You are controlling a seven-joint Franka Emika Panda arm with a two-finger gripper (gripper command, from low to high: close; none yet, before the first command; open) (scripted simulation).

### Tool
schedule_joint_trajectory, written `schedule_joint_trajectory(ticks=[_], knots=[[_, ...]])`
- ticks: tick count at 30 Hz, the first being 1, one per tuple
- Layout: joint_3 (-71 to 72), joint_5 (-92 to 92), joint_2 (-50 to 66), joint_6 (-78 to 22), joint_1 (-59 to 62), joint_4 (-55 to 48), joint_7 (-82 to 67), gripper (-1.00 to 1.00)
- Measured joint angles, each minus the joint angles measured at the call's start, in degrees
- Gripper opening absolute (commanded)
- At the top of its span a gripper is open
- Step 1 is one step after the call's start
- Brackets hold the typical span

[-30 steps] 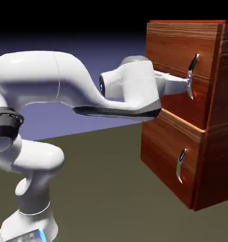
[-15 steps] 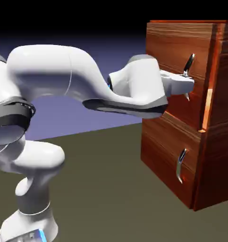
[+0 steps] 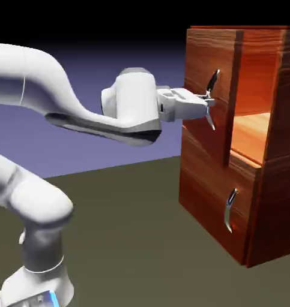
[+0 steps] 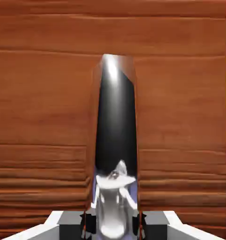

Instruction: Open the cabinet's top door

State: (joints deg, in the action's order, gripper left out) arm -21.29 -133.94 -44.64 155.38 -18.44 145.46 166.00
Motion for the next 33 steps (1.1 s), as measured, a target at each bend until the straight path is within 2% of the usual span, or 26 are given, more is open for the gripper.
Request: schedule_joint_trajectory(ticks=[8, 20, 26, 33], knots=[[14.23, 16.91, -7.34, -4.25, 10.96, 7.66, -7.02, -1.00], [32.46, 46.83, -18.98, -21.62, 11.06, 15.21, -20.74, -1.00], [44.48, 61.39, -20.23, -35.22, 8.89, 13.94, -24.02, -1.00], [59.01, 74.99, -16.45, -51.48, 10.44, 6.84, -24.70, -1.00]])
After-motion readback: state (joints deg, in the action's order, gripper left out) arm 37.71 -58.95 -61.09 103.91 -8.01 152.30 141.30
